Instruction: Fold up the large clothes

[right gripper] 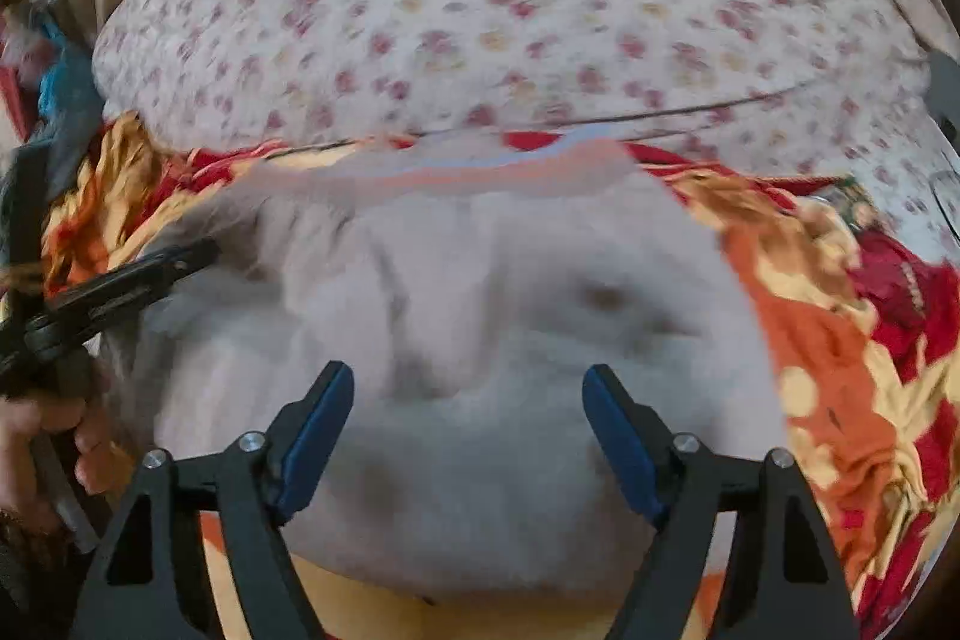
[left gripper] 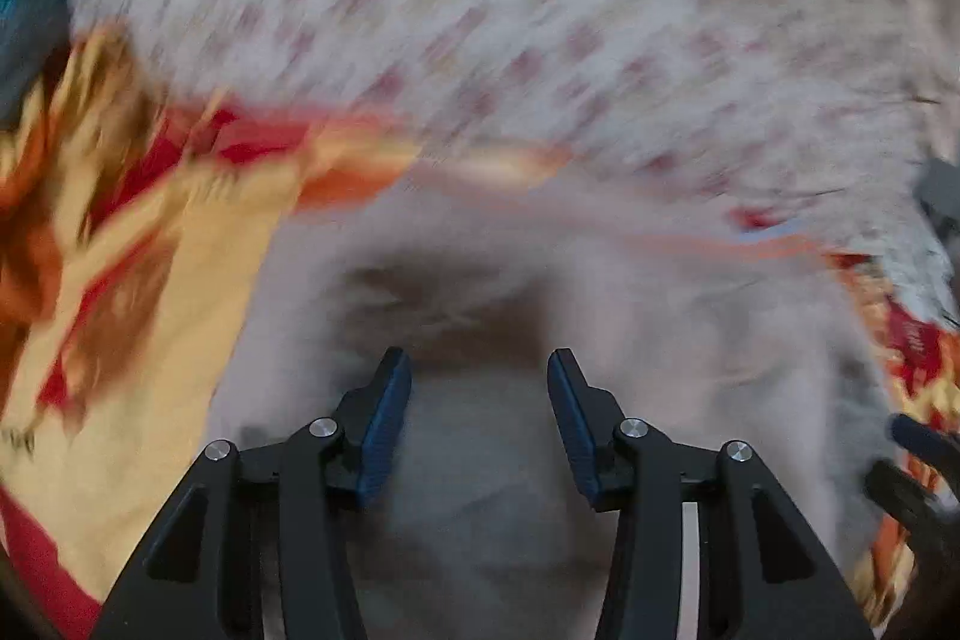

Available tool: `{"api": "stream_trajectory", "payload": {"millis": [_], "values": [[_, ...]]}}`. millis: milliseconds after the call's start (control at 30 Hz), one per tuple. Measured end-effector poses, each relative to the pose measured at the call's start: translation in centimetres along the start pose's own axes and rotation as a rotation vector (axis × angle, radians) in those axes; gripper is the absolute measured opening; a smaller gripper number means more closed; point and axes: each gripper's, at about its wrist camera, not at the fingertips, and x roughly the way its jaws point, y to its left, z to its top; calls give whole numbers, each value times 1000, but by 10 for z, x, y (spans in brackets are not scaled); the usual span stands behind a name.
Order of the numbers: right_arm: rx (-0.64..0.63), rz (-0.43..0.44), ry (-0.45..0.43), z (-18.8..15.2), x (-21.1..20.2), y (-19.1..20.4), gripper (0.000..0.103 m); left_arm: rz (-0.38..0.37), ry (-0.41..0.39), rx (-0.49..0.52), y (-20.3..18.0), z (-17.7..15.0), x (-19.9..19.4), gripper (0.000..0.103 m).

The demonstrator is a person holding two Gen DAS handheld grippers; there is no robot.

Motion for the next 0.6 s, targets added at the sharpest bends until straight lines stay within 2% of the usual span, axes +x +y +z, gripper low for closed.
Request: {"api": "stream_trajectory", "payload": {"millis": [67, 133, 200, 233, 333, 400, 467, 500, 600], "values": [[-37, -5, 21, 1, 9, 18, 82, -8, -10, 11, 1, 2, 1, 40], [-53, -18, 115, -2, 31, 29, 82, 3, -9, 38, -4, 2, -1, 40], [-70, -21, 186, -7, 52, 38, 82, -29, -27, 29, -3, 3, -11, 40], [-84, -28, 180, -10, 55, 38, 82, -53, -47, 11, 1, 3, -21, 40], [-63, 14, 42, -13, 39, 26, 81, -114, -158, -101, 25, -2, -62, 41], [-11, 27, -52, -15, 18, 8, 81, -115, -216, -146, 44, -7, -82, 46], [50, 38, -158, -17, -8, -11, 81, -106, -270, -151, 56, -10, -97, 53], [98, 40, -236, -21, -26, -23, 81, -104, -288, -157, 63, -12, -103, 59], [194, 53, -347, -32, -56, -49, 81, -125, -259, -158, 73, -20, -111, 61]]}}
